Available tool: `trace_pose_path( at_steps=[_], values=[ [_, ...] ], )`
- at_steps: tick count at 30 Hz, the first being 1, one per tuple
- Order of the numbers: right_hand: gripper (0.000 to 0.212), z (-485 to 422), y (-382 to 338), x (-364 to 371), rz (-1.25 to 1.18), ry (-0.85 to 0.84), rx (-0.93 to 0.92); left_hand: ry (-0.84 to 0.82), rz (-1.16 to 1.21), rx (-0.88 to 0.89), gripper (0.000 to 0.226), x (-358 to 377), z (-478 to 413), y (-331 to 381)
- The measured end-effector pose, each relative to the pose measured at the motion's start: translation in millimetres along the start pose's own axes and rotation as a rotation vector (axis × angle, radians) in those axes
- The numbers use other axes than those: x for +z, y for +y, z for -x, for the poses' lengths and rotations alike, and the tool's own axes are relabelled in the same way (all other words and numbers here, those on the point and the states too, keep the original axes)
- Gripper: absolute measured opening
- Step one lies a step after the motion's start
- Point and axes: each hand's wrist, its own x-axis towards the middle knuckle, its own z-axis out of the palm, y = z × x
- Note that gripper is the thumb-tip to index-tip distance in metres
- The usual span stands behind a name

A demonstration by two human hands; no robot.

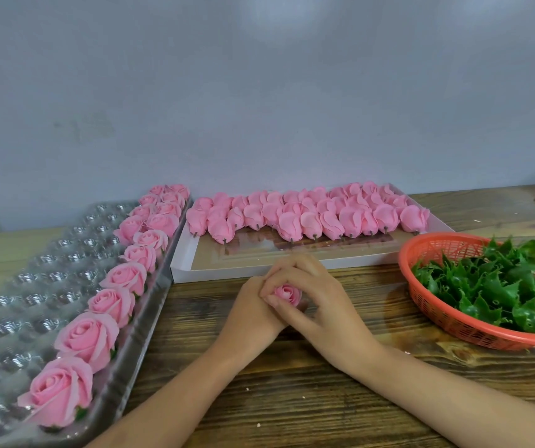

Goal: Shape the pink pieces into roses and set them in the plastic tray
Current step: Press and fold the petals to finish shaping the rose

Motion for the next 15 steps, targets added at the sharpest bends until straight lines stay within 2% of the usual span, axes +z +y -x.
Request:
trace_pose_path(
  at_steps=[3, 6, 7, 10, 15],
  values=[
    [0.01, -0.7, -0.3, -0.4, -0.014, -0.029, 0.024, -0.008, 0.03, -0.033, 0.029, -1.4, 4.3, 2.0],
    [0.023, -1.6, -1.2, -2.0, -0.03, -0.023, 0.02, 0.043, 0.204, -0.066, 0.044, -5.1, 9.5, 0.4],
    [0.026, -1.7, -1.2, -2.6, -0.047, -0.003, 0.015, 0.041, 0.192, -0.057, 0.044, -5.8, 9.1, 0.3],
    [0.021, -1.7, -0.1, -3.3, -0.105, 0.065, 0.042, 0.008, 0.116, -0.057, 0.023, -6.9, 4.3, 3.8],
    [0.019, -2.4, 5.8, -2.5, -0.176, 0.059, 0.134, 0.066, 0.32, -0.184, 0.024, -9.4, 3.3, 4.8]
  ],
)
